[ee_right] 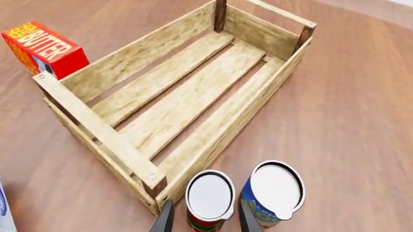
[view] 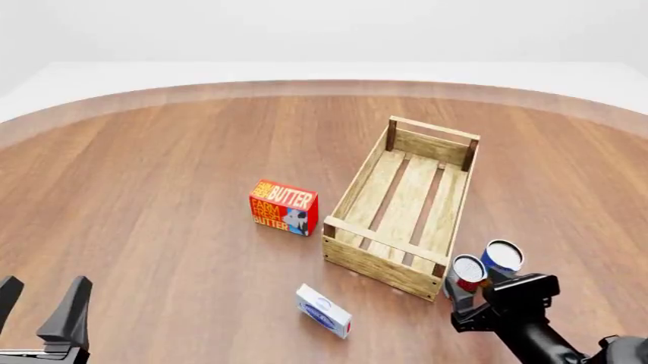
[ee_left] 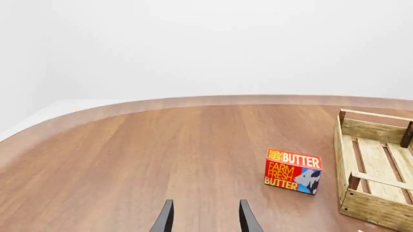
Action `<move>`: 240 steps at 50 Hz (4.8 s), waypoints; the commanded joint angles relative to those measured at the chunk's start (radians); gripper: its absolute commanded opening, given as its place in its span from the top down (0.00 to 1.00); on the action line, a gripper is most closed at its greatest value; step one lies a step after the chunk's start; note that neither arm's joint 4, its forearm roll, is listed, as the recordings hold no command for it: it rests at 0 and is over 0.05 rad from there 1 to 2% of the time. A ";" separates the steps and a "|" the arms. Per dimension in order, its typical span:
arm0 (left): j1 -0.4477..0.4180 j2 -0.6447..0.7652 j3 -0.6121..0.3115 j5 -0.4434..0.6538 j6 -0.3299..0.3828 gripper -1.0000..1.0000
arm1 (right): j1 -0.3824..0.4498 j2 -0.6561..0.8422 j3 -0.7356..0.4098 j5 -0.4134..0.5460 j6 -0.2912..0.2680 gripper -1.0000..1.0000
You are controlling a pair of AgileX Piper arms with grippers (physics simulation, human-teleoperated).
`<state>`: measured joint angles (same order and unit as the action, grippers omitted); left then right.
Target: Pick up the tomato sauce, and put it in the wooden tray.
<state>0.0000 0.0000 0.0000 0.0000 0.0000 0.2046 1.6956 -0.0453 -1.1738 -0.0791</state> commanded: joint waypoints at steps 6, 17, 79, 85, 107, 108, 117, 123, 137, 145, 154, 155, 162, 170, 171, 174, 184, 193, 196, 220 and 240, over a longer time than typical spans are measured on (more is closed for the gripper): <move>0.000 0.000 0.000 0.000 0.000 0.00 | 0.004 0.068 -0.028 -0.017 0.000 0.00; 0.000 0.000 0.000 0.000 0.000 0.00 | 0.006 0.104 -0.044 -0.024 0.003 0.00; 0.000 0.000 0.000 0.000 0.000 0.00 | -0.006 -0.412 0.021 0.300 -0.009 1.00; 0.000 0.000 0.000 0.000 0.000 0.00 | -0.010 -0.516 0.021 0.382 -0.015 1.00; 0.000 0.000 0.000 0.000 0.000 0.00 | -0.011 -0.762 -0.045 0.614 -0.046 1.00; 0.000 0.000 0.000 0.000 0.000 0.00 | -0.011 -0.769 -0.049 0.619 -0.047 1.00; 0.000 0.000 0.000 0.000 0.000 0.00 | -0.005 -0.804 -0.094 0.673 -0.058 1.00; 0.000 0.000 0.000 0.000 0.000 0.00 | -0.001 -0.812 -0.124 0.694 -0.064 1.00; 0.000 0.000 0.000 0.000 0.000 0.00 | 0.021 -0.775 -0.203 0.710 -0.075 1.00; 0.000 0.000 0.000 0.000 0.000 0.00 | 0.021 -0.747 -0.246 0.721 -0.085 1.00; 0.000 0.000 0.000 0.000 0.000 0.00 | 0.034 -0.694 -0.310 0.731 -0.101 1.00; 0.000 0.000 0.000 0.000 0.000 0.00 | 0.035 -0.684 -0.318 0.730 -0.103 1.00; 0.000 0.000 0.000 0.000 0.000 0.00 | 0.045 -0.634 -0.373 0.734 -0.111 1.00; 0.000 0.000 0.000 0.000 0.000 0.00 | 0.055 -0.582 -0.428 0.733 -0.128 1.00; 0.000 0.000 0.000 0.000 0.000 0.00 | 0.057 -0.572 -0.436 0.732 -0.130 1.00; 0.000 0.000 0.000 0.000 0.000 0.00 | 0.056 -0.557 -0.443 0.725 -0.134 1.00; 0.000 0.000 0.000 0.000 0.000 0.00 | 0.070 -0.469 -0.497 0.706 -0.148 1.00; 0.000 0.000 0.000 0.000 0.000 0.00 | 0.091 -0.394 -0.559 0.699 -0.151 1.00; 0.000 0.000 0.000 0.000 0.000 0.00 | 0.099 -0.364 -0.581 0.695 -0.156 1.00; 0.000 0.000 0.000 0.000 0.000 0.00 | 0.111 -0.183 -0.751 0.713 -0.151 1.00; 0.000 0.000 0.000 0.000 0.000 0.00 | 0.124 -0.061 -0.848 0.732 -0.132 1.00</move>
<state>0.0000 0.0000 0.0000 0.0000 0.0000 0.3250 1.5810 -0.8478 -0.4455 -0.2363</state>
